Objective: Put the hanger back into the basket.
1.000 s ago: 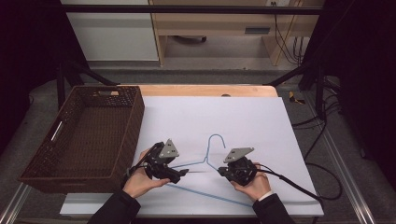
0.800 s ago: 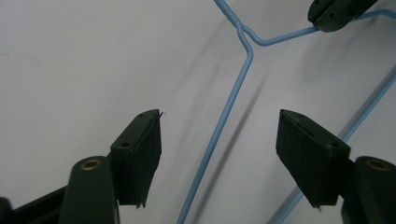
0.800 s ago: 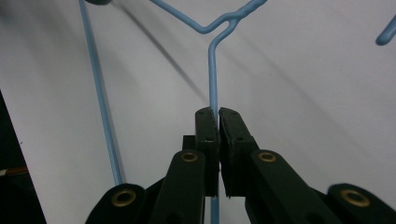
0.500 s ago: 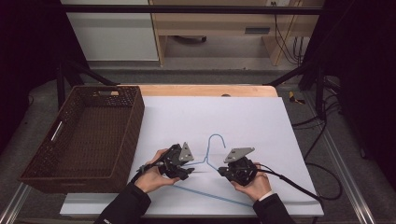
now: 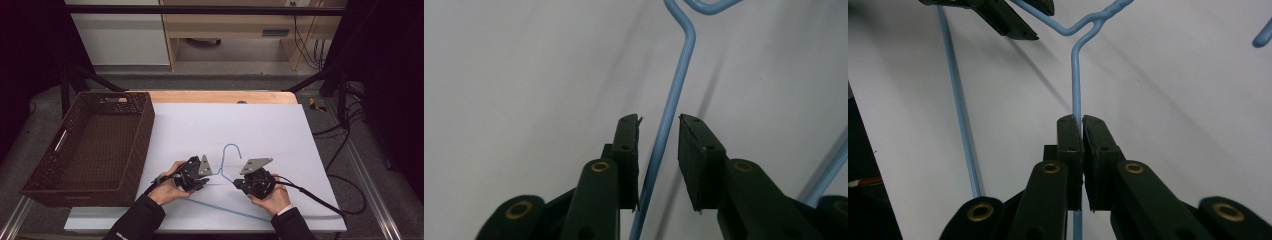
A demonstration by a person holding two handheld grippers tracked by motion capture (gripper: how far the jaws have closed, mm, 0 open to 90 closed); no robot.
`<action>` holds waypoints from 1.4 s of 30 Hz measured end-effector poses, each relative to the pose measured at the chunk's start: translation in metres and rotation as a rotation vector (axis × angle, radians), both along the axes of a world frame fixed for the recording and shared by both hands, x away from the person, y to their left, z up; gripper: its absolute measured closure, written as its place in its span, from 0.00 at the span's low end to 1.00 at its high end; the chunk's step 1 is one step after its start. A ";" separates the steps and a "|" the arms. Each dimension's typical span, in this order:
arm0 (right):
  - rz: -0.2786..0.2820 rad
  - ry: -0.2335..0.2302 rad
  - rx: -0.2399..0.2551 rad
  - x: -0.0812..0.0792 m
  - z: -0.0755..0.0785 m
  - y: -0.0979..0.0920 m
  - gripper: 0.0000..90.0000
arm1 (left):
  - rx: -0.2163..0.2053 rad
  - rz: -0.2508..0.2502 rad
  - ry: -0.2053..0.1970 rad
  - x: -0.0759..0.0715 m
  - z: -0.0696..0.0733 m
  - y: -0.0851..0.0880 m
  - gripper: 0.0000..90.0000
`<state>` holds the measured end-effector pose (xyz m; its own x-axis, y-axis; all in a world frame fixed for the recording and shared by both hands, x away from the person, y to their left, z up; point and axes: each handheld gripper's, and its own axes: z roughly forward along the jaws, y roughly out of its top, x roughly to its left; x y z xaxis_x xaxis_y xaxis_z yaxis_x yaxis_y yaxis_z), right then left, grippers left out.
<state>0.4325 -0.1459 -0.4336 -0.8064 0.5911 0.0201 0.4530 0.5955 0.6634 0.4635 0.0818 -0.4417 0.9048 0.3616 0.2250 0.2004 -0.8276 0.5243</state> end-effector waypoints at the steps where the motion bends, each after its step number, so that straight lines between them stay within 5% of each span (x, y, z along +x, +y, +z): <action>1: 0.000 0.000 0.000 0.000 0.000 0.000 0.97 | 0.005 -0.001 -0.003 0.000 0.000 0.000 0.81; 13: -0.002 0.014 0.002 0.000 0.001 -0.001 0.97 | 0.049 -0.011 -0.047 -0.003 0.003 -0.002 0.91; 26: -0.016 0.009 -0.007 -0.001 0.005 -0.004 0.96 | 0.086 -0.084 -0.030 -0.011 0.008 -0.006 0.96; 34: -0.021 -0.015 0.022 -0.002 0.013 -0.011 0.92 | 0.044 -0.082 -0.011 -0.018 0.018 -0.005 0.97; 42: -0.076 -0.094 0.131 -0.008 0.037 -0.034 0.75 | -0.027 -0.019 -0.007 -0.020 0.031 0.001 0.97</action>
